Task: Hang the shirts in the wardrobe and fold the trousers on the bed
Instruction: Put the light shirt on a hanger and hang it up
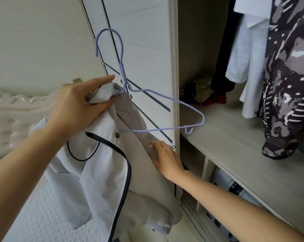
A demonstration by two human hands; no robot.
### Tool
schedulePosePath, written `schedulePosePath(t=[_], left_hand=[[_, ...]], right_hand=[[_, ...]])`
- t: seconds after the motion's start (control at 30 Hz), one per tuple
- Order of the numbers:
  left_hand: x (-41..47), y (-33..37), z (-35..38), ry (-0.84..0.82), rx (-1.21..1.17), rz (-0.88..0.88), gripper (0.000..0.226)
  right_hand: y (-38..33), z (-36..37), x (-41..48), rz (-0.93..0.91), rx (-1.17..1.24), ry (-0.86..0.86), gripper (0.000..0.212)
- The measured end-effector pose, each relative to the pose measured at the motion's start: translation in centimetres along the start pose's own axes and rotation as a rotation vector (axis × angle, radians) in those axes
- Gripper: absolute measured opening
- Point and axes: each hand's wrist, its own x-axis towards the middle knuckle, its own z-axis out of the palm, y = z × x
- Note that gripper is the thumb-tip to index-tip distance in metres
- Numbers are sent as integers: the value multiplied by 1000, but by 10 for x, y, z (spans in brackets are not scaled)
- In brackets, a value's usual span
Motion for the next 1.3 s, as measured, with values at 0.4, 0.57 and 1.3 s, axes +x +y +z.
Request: schedulePosePath(t=[0.4,0.57,1.3], left_hand=[[-23,-30,-19,-108,25,35,33],[-28,-39,-26,-250,189,209,38],[-48,-53,-11,163,37,-145,23]], right_hand=[[44,-39,29,105,312,240,8],[47,-78,34,-18,112,329,6],[-6,-149,-2,-213,-283,135,75]])
